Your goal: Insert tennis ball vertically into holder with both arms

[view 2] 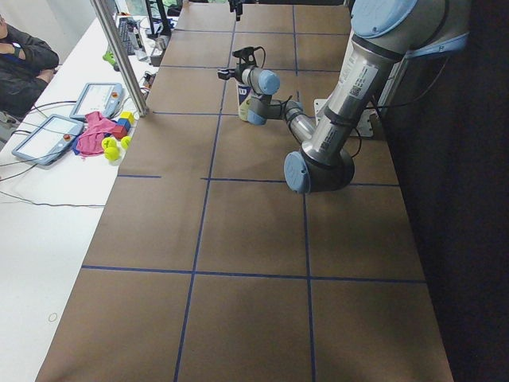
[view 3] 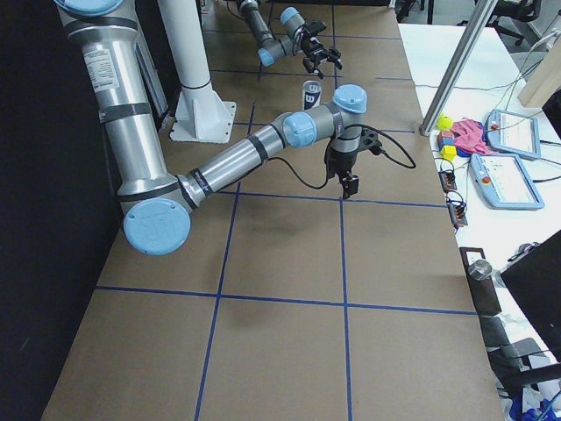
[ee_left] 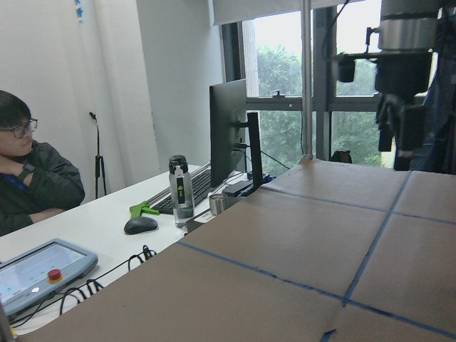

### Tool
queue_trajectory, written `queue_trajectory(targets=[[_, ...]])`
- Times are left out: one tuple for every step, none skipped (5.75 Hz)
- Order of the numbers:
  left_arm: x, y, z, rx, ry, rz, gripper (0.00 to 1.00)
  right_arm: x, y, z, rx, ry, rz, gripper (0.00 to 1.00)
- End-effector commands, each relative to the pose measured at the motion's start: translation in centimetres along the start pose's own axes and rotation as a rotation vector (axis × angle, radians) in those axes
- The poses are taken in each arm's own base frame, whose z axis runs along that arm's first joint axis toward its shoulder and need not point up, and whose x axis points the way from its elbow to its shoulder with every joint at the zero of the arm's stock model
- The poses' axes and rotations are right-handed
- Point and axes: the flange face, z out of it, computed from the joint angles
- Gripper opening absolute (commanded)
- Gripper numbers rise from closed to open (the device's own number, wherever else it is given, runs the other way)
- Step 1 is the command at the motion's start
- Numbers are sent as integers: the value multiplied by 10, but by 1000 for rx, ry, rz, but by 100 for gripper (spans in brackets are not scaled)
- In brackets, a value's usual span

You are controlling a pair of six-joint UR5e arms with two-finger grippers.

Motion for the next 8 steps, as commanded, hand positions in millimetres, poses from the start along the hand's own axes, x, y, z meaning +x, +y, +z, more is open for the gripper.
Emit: queue_trajectory(targets=[[-50,9,-8,-206,-143,39,100,86,80,-8,-13,7,-41,99],[-77,8,-28,-337,-217,65,100,119,116,-10,-9,-18,-47,99],[-123,4,-39,-463,-189,31,100,149,153,-7,-11,-36,-39,99],[-191,4,-71,-597,-182,-49,100,165,195,3,-32,-44,2,100],[-267,-11,-110,-763,-214,-199,100,174,218,5,-38,-46,47,100],[-312,-15,-141,-861,-199,-356,100,174,222,7,-41,-49,72,100],[-344,9,-183,-949,-205,-457,100,173,218,5,-34,-51,132,100],[-378,39,-233,-997,-178,-405,100,173,217,4,-33,-50,136,100]])
